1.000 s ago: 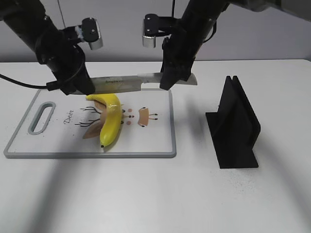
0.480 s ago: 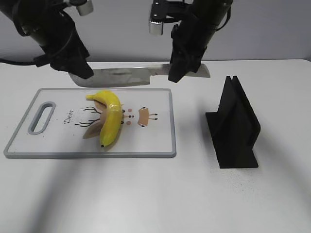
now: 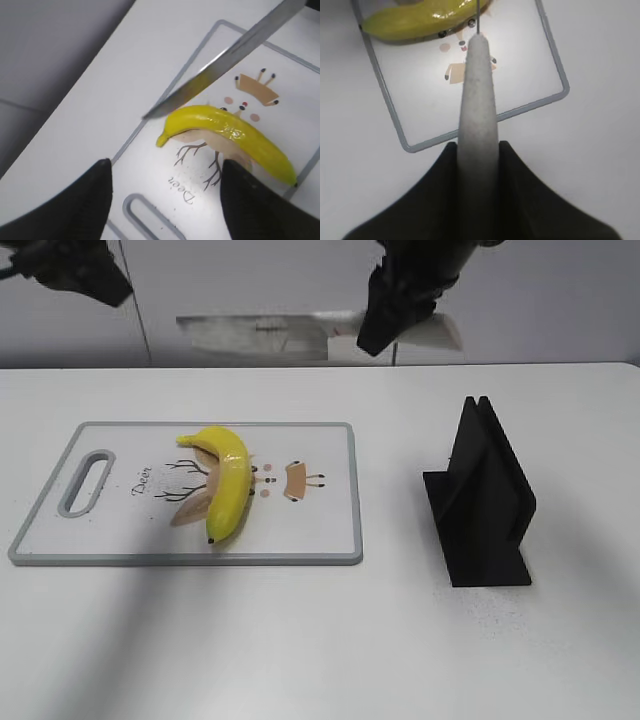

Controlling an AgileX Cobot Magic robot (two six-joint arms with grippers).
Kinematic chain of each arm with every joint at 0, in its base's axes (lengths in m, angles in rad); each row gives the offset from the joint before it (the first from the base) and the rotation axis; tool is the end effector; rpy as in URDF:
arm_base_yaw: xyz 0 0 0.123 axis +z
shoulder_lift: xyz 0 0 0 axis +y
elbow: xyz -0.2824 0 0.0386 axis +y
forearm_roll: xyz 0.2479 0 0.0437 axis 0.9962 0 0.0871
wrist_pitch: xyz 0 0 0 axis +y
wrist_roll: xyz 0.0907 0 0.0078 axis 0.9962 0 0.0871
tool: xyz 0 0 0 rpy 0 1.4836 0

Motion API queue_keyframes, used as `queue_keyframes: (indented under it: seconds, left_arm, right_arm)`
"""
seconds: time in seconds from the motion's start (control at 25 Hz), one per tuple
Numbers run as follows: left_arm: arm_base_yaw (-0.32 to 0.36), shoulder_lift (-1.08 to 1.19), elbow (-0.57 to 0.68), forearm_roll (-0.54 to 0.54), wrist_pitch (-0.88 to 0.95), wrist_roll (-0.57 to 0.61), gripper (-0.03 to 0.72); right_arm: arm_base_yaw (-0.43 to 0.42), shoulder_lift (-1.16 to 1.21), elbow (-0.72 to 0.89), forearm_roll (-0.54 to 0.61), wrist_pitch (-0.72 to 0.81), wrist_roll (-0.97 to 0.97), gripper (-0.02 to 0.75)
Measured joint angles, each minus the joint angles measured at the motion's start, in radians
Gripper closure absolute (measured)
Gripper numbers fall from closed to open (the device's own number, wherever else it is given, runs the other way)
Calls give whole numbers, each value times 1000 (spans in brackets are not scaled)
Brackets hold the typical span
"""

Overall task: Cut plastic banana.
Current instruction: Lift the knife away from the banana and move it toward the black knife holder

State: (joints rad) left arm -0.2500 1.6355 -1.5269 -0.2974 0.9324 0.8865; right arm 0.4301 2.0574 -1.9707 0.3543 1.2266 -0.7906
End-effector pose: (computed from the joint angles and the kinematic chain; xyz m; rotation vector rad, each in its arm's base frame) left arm 0.3441 -0.1100 0.3478 1.2211 2.1458 -0.1025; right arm 0.3944 0.2137 0.2962 -1.4869 2.2731 0.3935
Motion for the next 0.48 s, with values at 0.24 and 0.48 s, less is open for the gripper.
queue_keyframes:
  seconds: [0.24,0.48]
  left_arm:
    - [0,-71,0,256,158,-457,64]
    - [0,-74,0,403,283,-787,94]
  right_arm:
    - [0,-89,0,-102,1,428,575]
    - [0,-155,9,-195,3,695,575]
